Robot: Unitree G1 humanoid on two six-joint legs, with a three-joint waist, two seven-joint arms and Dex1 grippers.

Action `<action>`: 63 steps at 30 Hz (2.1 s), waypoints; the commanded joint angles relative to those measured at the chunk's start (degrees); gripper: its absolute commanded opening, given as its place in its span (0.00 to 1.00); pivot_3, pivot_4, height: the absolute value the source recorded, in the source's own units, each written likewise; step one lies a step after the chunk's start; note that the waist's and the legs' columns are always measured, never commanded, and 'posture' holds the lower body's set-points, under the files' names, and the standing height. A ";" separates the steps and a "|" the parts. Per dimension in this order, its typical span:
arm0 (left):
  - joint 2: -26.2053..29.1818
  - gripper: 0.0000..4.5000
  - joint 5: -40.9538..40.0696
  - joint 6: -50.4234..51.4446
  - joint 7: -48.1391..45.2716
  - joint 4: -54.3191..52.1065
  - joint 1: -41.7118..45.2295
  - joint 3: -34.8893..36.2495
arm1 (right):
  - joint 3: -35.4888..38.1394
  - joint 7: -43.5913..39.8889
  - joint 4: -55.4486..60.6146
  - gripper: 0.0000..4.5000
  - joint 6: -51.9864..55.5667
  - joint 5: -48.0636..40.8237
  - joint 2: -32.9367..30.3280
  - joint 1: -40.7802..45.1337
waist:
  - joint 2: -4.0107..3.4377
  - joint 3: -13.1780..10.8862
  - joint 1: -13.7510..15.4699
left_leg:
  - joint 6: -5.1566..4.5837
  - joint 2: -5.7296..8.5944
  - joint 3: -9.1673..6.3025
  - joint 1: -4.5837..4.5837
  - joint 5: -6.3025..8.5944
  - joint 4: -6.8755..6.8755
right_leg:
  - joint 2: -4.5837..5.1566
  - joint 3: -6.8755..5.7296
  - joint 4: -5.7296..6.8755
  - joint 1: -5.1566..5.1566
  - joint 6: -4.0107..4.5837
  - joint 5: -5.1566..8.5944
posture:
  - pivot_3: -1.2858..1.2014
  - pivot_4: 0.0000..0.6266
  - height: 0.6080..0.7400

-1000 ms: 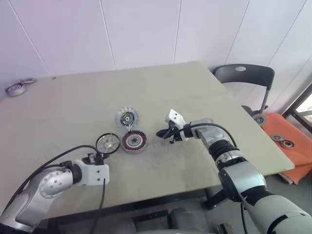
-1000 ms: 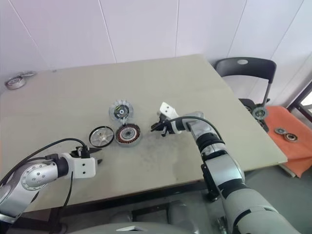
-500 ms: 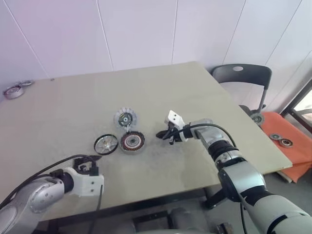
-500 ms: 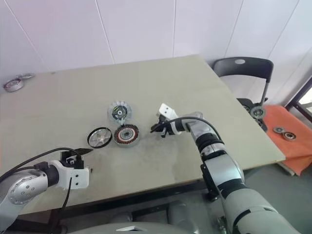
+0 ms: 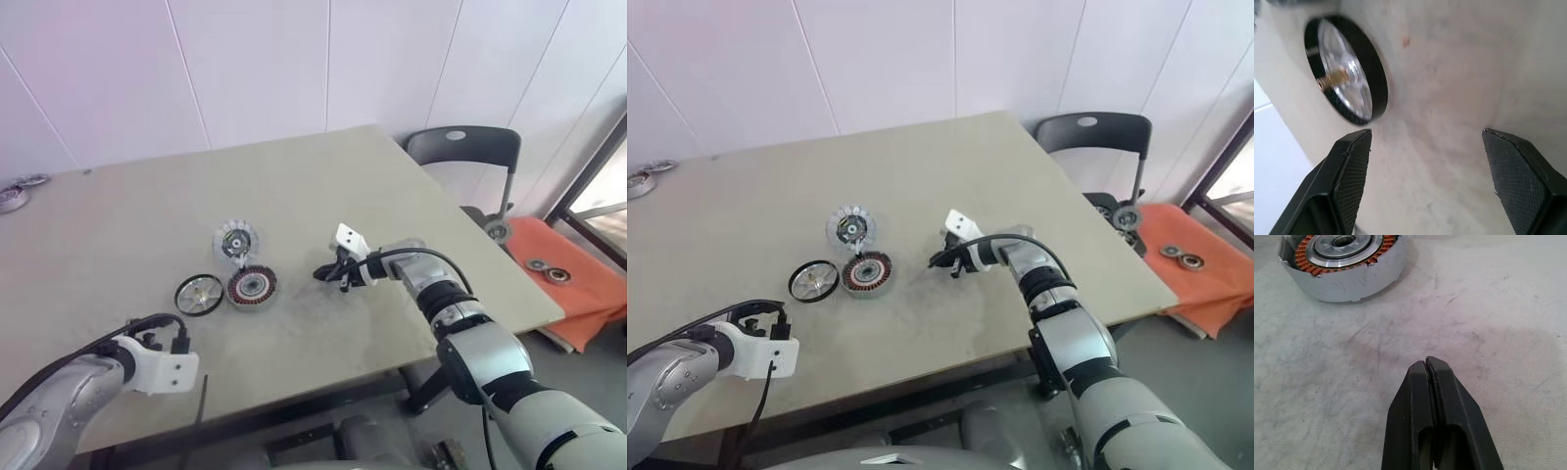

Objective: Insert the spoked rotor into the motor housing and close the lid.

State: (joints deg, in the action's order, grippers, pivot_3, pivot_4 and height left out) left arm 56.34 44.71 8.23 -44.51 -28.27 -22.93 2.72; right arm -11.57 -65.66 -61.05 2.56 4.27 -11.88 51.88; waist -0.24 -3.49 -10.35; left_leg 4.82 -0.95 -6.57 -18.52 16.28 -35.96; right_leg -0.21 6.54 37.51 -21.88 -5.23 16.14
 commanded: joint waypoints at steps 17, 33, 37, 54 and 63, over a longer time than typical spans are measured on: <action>-5.05 0.86 10.50 -2.36 13.89 8.25 15.14 -4.04 | 0.55 0.77 1.03 0.00 -0.44 -0.41 0.02 1.23 | 0.30 -0.06 1.30 | 0.00 0.02 0.00 -0.82 0.01 -0.04 | 0.05 0.04 -0.13 -0.63 0.01 -0.30 | 0.52 0.00 1.00; -9.52 0.86 9.16 -3.92 15.90 7.76 12.70 -4.19 | 0.33 1.02 0.52 0.00 -0.80 -0.26 0.21 1.25 | 0.30 -0.05 1.95 | -0.03 0.05 -0.04 -0.82 0.03 -0.18 | 0.07 -0.01 -0.14 -0.52 0.01 -0.29 | 0.52 0.00 1.00; -21.43 0.86 -4.19 -0.01 18.13 5.63 14.89 0.27 | 0.29 1.18 0.43 0.00 -0.92 -0.14 0.09 1.10 | 0.31 -0.02 2.03 | -0.03 0.06 -0.05 -0.83 0.03 -0.16 | 0.09 -0.02 -0.14 -0.52 0.01 -0.30 | 0.52 0.00 1.00; -53.99 0.86 -87.13 37.78 20.94 -10.43 12.13 31.26 | -0.42 1.72 -1.14 0.00 -1.78 0.61 0.80 1.52 | 0.57 0.10 3.18 | -0.02 0.05 -0.12 -0.85 0.02 -0.78 | 0.01 -0.06 -0.10 -0.26 -0.07 -0.22 | 0.52 0.00 1.00; -58.84 0.86 -106.74 42.40 42.87 3.52 15.22 37.16 | -0.10 2.36 -1.64 0.00 -2.19 1.13 0.57 1.63 | 0.73 0.11 3.24 | -0.02 0.07 -0.15 -0.82 0.03 -1.07 | 0.01 -0.06 -0.14 -0.05 -0.08 -0.25 | 0.52 0.00 1.00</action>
State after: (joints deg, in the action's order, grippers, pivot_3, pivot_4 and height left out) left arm -2.65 -58.67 50.84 -4.76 -24.94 -9.18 39.62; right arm -12.10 -63.52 -63.19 0.96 5.45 -11.21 51.82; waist 0.49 -3.38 -7.11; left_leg 4.80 -0.88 -6.72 -19.34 16.31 -37.03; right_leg -0.20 6.47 37.37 -21.94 -5.32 15.89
